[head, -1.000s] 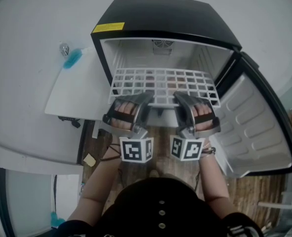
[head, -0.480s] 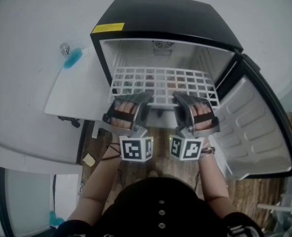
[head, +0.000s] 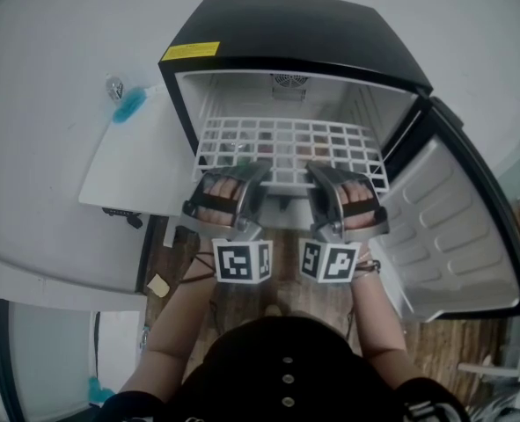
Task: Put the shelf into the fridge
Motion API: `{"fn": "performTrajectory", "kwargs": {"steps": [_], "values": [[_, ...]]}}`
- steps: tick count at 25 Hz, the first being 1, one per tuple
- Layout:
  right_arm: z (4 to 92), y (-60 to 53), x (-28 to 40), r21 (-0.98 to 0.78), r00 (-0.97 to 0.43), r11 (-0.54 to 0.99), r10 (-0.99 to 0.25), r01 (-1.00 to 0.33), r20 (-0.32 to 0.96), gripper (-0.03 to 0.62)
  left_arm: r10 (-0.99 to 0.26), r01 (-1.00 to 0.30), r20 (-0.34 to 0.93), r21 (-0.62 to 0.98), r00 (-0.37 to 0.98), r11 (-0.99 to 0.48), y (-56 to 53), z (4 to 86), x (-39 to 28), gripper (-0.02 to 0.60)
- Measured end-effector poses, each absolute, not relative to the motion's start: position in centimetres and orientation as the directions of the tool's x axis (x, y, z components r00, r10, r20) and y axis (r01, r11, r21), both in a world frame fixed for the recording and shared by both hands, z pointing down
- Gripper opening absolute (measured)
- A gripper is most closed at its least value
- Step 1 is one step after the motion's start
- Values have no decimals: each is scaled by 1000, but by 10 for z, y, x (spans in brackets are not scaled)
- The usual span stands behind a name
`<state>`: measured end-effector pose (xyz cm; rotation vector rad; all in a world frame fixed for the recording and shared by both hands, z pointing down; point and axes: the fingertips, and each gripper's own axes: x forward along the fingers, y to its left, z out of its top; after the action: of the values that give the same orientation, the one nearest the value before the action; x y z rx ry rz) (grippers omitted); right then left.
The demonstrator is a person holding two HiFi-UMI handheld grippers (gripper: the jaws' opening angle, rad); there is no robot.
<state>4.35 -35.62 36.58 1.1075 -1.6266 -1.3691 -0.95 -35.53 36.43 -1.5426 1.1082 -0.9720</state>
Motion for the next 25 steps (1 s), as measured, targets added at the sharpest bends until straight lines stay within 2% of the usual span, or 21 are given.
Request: {"fn": "performTrajectory", "kwargs": {"steps": [25], "values": [[365,-381,41,982,-353,82,-935,-168,17,48,-961,-201,81,-970,263,-137,-383,364,-13,48]]}}
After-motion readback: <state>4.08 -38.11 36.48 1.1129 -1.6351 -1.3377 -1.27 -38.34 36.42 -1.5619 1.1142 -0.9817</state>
